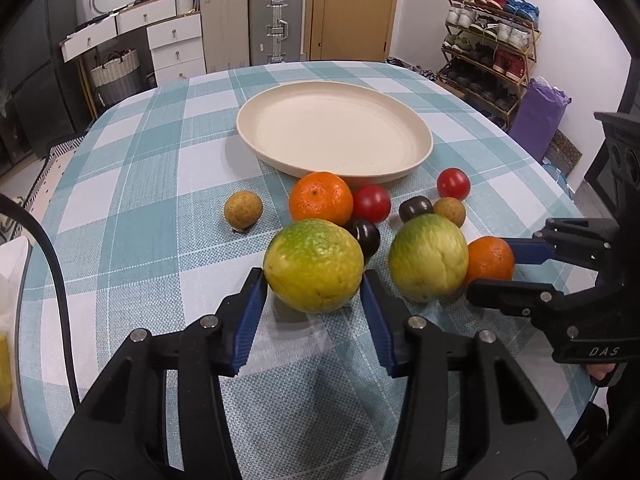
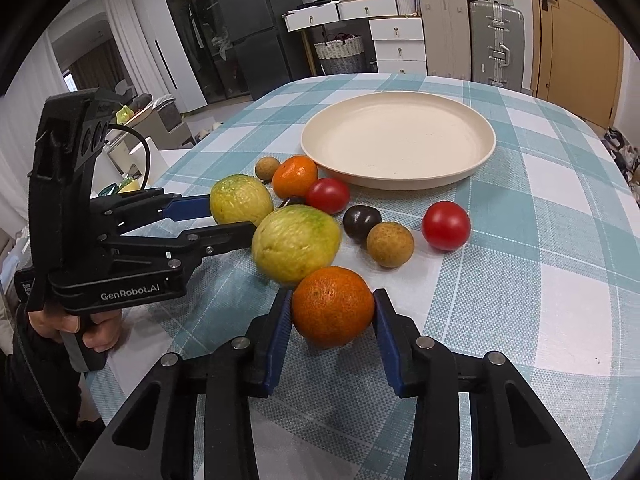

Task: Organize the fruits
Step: 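Close the left gripper on a green citrus while the right gripper grasps an orange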

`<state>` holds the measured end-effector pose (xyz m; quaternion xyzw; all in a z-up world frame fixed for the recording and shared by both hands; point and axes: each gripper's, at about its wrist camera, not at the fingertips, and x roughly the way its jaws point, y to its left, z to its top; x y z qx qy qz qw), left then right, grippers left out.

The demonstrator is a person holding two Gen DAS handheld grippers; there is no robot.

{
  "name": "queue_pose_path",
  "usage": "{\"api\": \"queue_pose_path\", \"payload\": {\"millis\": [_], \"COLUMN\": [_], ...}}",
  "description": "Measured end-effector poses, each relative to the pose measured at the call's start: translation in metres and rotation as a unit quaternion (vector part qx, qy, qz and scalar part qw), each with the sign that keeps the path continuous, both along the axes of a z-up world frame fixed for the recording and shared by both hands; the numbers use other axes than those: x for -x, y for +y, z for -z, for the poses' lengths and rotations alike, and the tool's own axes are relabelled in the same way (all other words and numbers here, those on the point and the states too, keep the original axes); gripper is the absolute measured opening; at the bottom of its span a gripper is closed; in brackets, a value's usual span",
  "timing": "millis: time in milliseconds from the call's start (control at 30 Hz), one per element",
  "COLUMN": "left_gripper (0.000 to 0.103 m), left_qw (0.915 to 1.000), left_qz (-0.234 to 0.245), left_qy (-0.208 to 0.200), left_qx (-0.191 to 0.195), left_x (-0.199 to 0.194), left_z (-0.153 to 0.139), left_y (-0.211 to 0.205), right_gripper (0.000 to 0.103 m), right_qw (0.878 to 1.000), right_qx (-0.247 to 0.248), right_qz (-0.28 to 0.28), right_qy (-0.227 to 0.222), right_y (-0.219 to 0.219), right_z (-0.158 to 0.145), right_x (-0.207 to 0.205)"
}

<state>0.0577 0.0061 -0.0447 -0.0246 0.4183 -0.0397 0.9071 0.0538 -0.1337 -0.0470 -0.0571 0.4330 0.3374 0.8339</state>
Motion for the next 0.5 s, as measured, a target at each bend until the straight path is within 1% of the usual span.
{"api": "queue_pose_path", "payload": {"millis": [400,500], "left_gripper": [0.049,0.049], "left_qw": [0.9998,0.9998], "left_qz": [-0.007,-0.011], "left_qy": [0.016,0.012], "left_qx": [0.008,0.013], "left_x": [-0.009,-0.010], "left_z": [0.007,0.008], "left_y": [0.001,0.004], "right_gripper": [0.041,0.041], "right_qw": [1.000,1.000], "right_qx": [-0.009,-0.013], "right_qz": [0.011,0.016], "right_qy": [-0.003,-0.001], "right_y": [-0.012,-0.015], "right_z": [-0.002,-0.002], "right_x": [-0.001,-0.003]}}
